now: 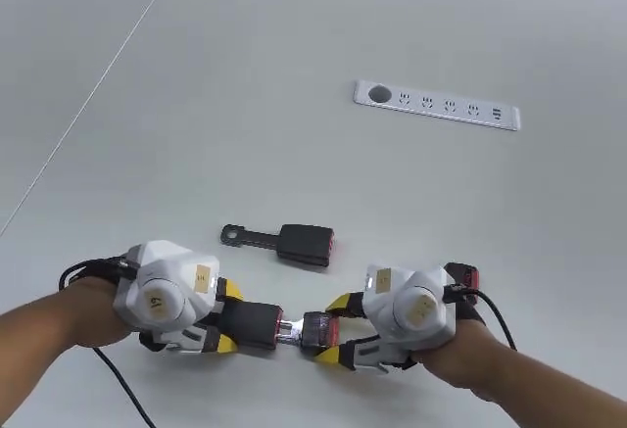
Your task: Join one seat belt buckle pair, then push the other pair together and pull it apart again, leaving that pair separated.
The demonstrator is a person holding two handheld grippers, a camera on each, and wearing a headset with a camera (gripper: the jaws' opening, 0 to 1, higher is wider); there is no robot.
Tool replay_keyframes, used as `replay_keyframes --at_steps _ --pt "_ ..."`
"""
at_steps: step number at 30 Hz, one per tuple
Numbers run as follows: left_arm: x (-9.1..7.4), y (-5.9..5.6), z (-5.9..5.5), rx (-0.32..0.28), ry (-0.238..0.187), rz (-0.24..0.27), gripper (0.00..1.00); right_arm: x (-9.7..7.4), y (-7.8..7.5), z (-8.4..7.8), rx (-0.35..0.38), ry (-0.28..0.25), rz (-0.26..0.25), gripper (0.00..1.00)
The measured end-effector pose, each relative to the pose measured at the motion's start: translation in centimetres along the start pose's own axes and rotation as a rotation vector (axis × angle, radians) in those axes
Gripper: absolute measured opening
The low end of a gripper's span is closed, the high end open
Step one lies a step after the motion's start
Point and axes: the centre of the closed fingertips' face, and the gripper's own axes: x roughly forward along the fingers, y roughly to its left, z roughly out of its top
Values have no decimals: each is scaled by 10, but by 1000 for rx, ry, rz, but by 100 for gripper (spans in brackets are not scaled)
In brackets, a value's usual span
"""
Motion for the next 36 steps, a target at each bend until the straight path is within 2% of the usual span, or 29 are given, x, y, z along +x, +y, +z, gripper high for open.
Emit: replay_keyframes --at_steps 7,14,21,25,28,29,30,36 --pt "0 1 -1 -1 5 -1 34 4 0 1 -9 1 -2 35" --pt "1 1 0 4 27 -11 33 4 0 2 1 -1 1 34" --pt "1 0 -1 33 50 -28 32 10 2 8 -1 -5 -7 33" --pt "2 0 -1 30 51 -28 32 10 3 9 5 -4 -4 33" --pt "2 0 -1 29 56 -29 32 18 4 17 2 -3 -14 33" --pt "2 -1 0 31 56 -34 32 18 1 17 -19 11 -21 33" --pt "2 -1 1 28 51 -30 32 18 3 16 1 4 -13 33" --pt "1 -2 2 29 52 -29 32 16 6 13 -5 3 -11 33"
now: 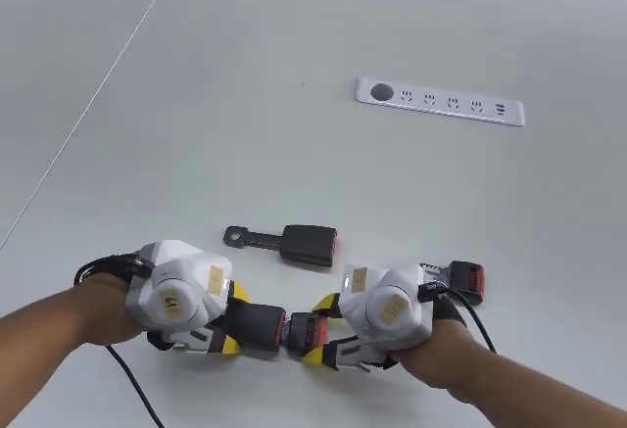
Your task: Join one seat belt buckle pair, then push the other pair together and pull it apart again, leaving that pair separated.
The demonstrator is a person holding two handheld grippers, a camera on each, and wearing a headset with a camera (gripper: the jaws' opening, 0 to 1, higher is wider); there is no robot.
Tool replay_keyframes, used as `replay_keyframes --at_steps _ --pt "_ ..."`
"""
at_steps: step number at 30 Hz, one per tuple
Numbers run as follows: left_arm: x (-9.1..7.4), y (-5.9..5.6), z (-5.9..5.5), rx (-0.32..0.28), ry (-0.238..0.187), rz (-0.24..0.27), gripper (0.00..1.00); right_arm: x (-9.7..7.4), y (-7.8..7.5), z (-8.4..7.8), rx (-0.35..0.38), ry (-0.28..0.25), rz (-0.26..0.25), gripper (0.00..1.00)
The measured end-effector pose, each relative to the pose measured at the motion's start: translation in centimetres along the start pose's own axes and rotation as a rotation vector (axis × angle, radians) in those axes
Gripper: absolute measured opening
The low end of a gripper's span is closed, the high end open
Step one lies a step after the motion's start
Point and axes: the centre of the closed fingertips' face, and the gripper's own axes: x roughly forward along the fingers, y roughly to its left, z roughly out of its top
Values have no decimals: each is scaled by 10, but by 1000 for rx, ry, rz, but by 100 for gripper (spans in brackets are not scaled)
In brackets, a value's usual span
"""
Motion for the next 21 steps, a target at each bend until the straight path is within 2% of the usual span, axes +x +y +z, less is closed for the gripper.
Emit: replay_keyframes --at_steps 13,21 --pt "-2 -2 -1 2 -5 5 32 -4 0 -3 -25 -8 -13 33" --pt "-4 -2 -4 -10 -41 11 32 -8 1 -3 -13 -75 -54 33"
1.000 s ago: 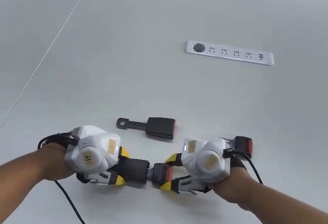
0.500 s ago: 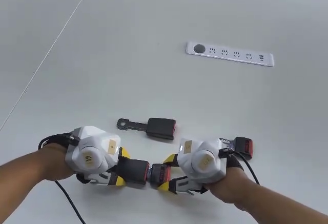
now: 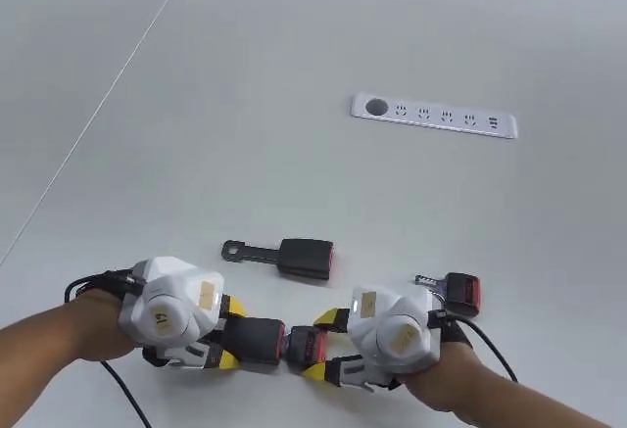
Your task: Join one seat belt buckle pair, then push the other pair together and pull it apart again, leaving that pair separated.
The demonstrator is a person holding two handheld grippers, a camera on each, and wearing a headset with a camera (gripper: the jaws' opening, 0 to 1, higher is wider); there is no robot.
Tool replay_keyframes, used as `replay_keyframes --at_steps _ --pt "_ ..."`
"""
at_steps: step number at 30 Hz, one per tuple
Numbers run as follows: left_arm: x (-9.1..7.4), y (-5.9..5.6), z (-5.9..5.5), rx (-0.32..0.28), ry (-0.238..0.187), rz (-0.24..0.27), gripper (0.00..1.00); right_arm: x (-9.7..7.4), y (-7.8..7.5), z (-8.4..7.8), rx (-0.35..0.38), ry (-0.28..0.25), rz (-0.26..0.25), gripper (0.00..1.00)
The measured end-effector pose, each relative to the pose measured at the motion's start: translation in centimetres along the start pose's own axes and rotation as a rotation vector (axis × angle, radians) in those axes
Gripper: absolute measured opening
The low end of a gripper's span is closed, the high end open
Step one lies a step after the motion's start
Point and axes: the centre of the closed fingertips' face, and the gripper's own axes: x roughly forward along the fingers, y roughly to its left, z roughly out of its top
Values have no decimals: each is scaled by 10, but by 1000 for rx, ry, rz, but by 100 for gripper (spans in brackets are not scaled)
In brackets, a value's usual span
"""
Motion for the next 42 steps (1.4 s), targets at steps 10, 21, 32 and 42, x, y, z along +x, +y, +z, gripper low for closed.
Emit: replay_keyframes --at_steps 10,21,32,42 --pt "-1 1 0 23 -23 -9 31 -1 -1 0 -10 -24 -6 32" --pt "1 1 2 25 -57 -19 31 -1 -1 0 9 -57 -32 32" --pt "0 0 5 19 -79 -18 31 -2 -2 0 21 -70 -30 32" --pt "2 1 6 18 -67 -16 32 -1 -1 0 18 -68 -28 33"
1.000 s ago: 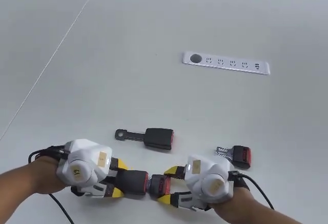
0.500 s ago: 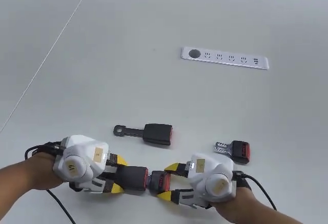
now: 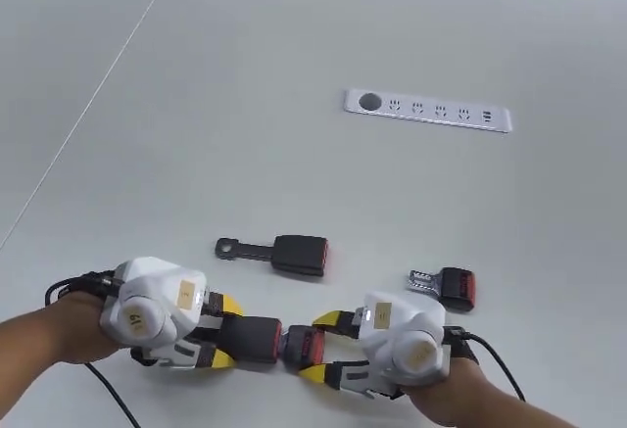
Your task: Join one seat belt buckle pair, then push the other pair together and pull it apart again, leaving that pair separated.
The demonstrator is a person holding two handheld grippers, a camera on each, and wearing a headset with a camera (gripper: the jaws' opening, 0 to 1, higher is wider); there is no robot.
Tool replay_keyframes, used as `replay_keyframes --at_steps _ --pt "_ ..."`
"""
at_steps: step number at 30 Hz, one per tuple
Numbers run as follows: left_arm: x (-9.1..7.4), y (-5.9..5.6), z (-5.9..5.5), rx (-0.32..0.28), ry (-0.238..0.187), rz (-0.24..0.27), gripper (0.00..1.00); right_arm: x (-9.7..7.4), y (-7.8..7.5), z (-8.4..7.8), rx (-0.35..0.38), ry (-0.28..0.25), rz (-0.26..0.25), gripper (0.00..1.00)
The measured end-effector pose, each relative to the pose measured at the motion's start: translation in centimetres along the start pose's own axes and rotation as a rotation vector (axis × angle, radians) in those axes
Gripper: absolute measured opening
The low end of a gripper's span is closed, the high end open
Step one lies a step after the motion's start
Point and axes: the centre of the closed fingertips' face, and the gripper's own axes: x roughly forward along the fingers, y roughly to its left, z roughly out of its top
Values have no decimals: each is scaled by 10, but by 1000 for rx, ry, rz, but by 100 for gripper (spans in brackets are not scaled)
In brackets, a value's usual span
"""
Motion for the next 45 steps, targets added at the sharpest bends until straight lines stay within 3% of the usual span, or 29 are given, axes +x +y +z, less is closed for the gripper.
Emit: replay_keyframes --at_steps 7,9,10,11,12,15,21,28,31,33,38,45 --pt "6 -2 3 -18 29 -24 37 -3 3 0 -34 27 -14 35" --pt "6 1 5 -52 44 -2 38 -7 -3 4 -26 14 -55 42" --pt "5 5 5 -63 54 26 41 -8 -4 8 11 -4 -69 52" --pt "5 5 8 -52 51 29 46 -11 -4 11 56 -19 -73 59" --pt "2 4 11 -61 36 29 52 -14 -6 13 54 -26 -84 64" --pt "-1 2 27 -158 -28 38 70 -24 -9 9 49 -14 -116 73" --pt "-12 3 30 -149 -17 78 76 -47 -14 2 53 -13 -154 72" --pt "-28 10 46 -162 -35 123 79 -83 -27 -12 70 -6 -187 72" --pt "-33 18 53 -152 -40 146 78 -100 -36 -16 80 -14 -212 72" --pt "-36 28 53 -130 -20 185 77 -111 -42 -20 80 -10 -228 72" --pt "-43 39 68 -135 -42 191 77 -135 -59 -31 101 -18 -260 72" --pt "-42 58 75 -120 -39 194 76 -159 -78 -41 138 -14 -282 72"
